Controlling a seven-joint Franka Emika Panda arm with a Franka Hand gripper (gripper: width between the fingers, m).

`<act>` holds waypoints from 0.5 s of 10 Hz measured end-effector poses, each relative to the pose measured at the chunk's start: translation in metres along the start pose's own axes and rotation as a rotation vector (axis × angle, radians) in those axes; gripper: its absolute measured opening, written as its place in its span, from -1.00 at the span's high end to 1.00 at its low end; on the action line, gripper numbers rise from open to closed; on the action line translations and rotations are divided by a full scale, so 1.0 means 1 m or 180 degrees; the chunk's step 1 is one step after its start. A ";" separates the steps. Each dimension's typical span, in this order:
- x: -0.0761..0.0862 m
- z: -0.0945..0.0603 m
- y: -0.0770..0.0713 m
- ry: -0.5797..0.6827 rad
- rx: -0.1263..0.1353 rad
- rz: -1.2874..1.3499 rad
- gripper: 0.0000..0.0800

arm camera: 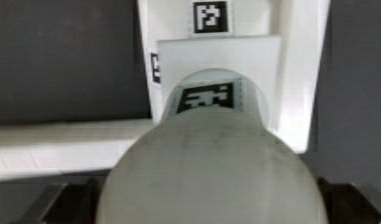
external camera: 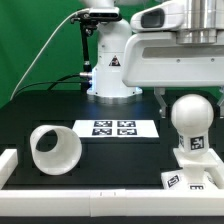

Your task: Assemble lamp

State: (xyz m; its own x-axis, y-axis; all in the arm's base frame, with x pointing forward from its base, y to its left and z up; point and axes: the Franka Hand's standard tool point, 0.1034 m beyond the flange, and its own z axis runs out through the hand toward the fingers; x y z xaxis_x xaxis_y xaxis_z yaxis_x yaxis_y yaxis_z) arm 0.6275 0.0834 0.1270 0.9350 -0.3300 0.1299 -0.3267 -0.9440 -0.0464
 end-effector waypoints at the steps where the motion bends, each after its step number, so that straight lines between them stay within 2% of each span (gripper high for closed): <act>1: -0.002 0.000 0.000 -0.0010 -0.0029 0.0534 -0.43; 2: -0.007 0.001 -0.002 -0.0076 -0.0074 0.1100 -0.43; 4: -0.006 0.000 -0.002 -0.0149 0.0005 0.1944 -0.44; 5: -0.008 0.001 -0.002 -0.0180 0.0009 0.2201 -0.44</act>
Offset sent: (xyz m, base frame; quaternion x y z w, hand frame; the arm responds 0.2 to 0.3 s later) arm 0.0239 0.0188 0.0107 0.0960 0.0113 0.3126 0.9450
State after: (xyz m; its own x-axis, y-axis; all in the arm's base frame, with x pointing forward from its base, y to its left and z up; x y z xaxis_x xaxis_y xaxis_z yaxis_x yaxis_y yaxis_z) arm 0.6208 0.0878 0.1251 0.5179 -0.8552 0.0178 -0.8499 -0.5168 -0.1027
